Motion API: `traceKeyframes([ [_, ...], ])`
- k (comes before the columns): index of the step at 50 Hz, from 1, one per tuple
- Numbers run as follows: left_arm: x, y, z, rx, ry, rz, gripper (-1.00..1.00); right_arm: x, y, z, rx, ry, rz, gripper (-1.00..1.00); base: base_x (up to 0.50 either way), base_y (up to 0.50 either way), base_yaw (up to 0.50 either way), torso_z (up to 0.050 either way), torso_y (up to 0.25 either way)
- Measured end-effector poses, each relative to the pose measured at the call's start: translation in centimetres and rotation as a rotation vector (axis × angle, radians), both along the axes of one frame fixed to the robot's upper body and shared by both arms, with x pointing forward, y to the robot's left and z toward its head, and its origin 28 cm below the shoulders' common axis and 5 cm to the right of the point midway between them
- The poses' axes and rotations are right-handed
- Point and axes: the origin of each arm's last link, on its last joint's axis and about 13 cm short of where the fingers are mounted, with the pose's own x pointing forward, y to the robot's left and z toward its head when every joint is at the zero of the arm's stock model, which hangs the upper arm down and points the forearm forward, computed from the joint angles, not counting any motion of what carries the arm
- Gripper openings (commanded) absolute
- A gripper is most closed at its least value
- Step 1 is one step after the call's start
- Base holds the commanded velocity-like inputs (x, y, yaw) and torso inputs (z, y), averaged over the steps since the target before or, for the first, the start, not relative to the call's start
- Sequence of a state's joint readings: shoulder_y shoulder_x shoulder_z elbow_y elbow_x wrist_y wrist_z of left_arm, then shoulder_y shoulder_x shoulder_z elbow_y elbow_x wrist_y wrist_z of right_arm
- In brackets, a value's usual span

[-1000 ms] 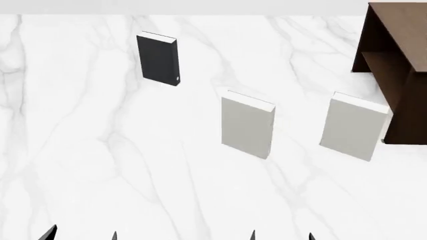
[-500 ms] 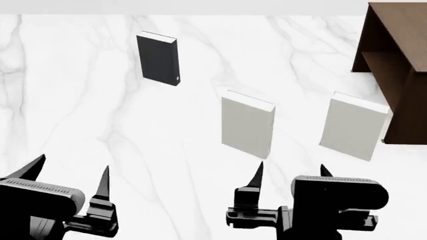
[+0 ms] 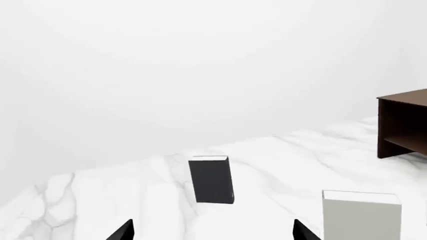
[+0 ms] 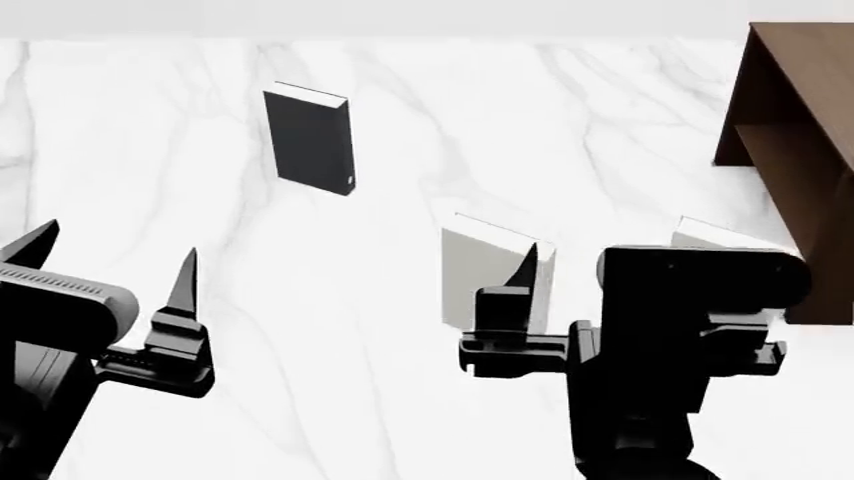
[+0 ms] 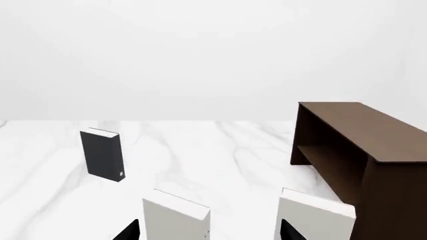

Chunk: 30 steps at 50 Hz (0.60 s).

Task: Pick up the book on the left and place it on top of the shelf.

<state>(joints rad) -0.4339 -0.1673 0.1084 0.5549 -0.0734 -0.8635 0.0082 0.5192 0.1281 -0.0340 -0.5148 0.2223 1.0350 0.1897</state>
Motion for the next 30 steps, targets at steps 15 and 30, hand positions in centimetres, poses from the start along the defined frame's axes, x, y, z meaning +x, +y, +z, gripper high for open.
traceKeyframes([
  [15,0.0,0.1,0.7,0.003,-0.014,0.004,1.0,0.0,0.0,0.9,-0.014,0.001,0.013,1.0,0.5,0.0,0.0,0.0,0.001],
  [30,-0.1,0.1,1.0,0.004,-0.021,0.004,1.0,0.0,0.0,1.3,-0.026,0.004,0.022,1.0,0.5,0.0,0.0,0.0,0.001],
])
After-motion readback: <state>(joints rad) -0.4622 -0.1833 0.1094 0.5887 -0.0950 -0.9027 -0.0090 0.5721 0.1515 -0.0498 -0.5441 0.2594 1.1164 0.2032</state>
